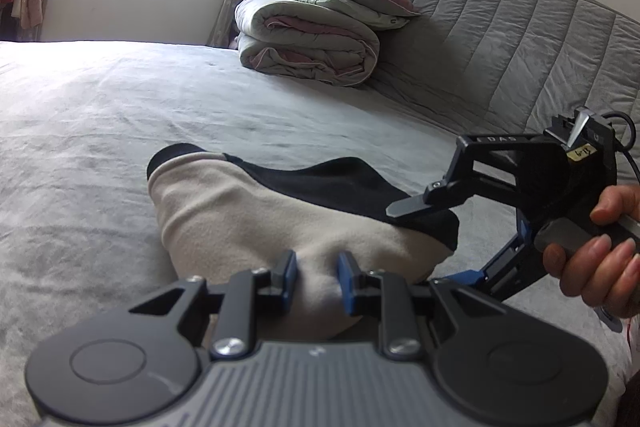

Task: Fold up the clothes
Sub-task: 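Open both grippers and release the cream-and-black bundle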

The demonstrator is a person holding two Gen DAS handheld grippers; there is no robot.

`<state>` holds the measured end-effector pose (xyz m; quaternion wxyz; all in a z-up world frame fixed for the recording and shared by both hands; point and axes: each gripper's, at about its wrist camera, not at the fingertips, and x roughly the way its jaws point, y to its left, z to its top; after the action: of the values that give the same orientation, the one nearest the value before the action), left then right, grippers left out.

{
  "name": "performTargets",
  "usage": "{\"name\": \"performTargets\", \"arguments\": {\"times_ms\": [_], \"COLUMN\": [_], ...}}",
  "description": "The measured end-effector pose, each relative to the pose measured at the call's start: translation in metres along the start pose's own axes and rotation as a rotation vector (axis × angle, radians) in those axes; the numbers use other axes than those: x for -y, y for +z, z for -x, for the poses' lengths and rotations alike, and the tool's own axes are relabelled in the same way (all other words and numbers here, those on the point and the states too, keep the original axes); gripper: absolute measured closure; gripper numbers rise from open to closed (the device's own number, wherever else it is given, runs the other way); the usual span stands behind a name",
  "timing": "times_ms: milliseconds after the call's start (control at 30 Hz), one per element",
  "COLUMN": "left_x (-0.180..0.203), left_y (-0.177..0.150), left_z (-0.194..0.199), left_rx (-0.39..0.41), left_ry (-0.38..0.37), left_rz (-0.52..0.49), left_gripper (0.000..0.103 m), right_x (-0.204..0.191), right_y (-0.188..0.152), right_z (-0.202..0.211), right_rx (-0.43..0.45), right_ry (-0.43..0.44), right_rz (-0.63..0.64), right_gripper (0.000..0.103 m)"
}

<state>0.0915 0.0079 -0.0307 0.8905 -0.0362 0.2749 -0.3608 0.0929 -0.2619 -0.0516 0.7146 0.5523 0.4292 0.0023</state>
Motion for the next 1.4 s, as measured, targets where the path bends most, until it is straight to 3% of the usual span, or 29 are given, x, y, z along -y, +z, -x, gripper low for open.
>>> {"name": "performTargets", "arguments": {"times_ms": [267,433,533,600,733,833,967,1133,1400], "left_x": [0.0,0.003,0.002,0.003,0.007,0.007,-0.001,-0.013,-0.011], "left_y": [-0.001,0.0,0.002,0.004,0.014,0.023,0.031,0.033,0.025], "left_z": [0.0,0.001,0.001,0.003,0.01,0.017,0.023,0.017,0.007], "left_rx": [0.0,0.0,0.003,0.007,0.026,0.051,0.067,0.026,-0.023], "left_ry": [0.0,0.008,0.01,0.008,-0.004,-0.006,0.023,0.068,0.082], "left_rz": [0.001,-0.003,0.004,0.01,-0.011,-0.008,0.024,0.064,0.044], "left_gripper": [0.08,0.08,0.077,0.073,0.054,0.053,0.052,0.048,0.043], "right_x": [0.004,-0.012,-0.026,-0.038,-0.057,-0.068,-0.076,-0.083,-0.079], "right_y": [0.006,0.005,0.0,-0.006,-0.022,-0.032,-0.042,-0.047,-0.047], "right_z": [0.015,0.031,0.029,0.024,0.024,0.021,0.023,0.011,-0.01], "right_rx": [0.119,0.21,0.22,0.226,0.288,0.34,0.367,0.382,0.322], "right_ry": [0.055,0.006,-0.015,-0.063,-0.184,-0.239,-0.256,-0.287,-0.346], "right_rz": [-0.075,0.052,0.143,0.224,0.456,0.606,0.693,0.775,0.833], "right_gripper": [0.024,0.025,0.025,0.025,0.025,0.025,0.026,0.026,0.026]}}
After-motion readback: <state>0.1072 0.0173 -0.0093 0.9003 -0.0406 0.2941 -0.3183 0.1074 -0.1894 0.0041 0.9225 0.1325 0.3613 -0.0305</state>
